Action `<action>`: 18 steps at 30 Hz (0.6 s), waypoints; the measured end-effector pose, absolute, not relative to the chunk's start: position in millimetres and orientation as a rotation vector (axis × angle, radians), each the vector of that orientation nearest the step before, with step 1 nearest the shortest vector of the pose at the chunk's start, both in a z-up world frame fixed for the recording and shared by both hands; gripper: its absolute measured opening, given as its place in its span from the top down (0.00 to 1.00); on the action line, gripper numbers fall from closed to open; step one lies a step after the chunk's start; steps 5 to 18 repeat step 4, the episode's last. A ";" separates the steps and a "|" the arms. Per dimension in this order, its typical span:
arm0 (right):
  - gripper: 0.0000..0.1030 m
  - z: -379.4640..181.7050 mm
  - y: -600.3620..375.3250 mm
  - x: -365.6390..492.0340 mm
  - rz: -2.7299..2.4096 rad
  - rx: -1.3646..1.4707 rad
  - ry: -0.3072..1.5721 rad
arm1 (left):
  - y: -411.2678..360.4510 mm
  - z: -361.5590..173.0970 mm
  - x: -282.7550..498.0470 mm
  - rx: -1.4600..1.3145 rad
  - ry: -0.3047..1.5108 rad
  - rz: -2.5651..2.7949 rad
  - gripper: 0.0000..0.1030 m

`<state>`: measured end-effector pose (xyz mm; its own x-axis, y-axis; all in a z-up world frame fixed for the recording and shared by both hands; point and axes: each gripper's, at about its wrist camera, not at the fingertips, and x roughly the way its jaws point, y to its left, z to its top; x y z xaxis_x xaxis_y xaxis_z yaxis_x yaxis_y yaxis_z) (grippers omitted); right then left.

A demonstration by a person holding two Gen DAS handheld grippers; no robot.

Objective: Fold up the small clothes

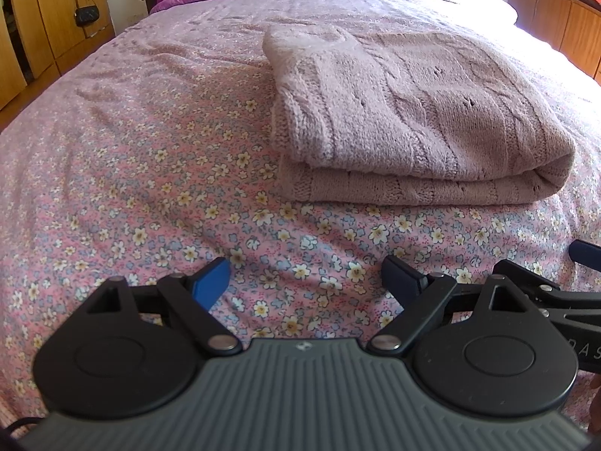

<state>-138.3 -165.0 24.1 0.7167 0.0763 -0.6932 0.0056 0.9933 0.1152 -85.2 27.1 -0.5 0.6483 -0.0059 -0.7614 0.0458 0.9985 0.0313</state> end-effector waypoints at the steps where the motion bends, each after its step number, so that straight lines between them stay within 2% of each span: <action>1: 0.00 24.1 -165.0 -138.3 0.039 0.111 0.771 | 27.1 -0.8 -85.0 0.049 0.866 -0.029 0.12; 18: 0.00 24.0 -165.6 -137.5 0.039 0.107 0.773 | 26.8 -0.8 -84.7 0.056 0.867 -0.032 0.12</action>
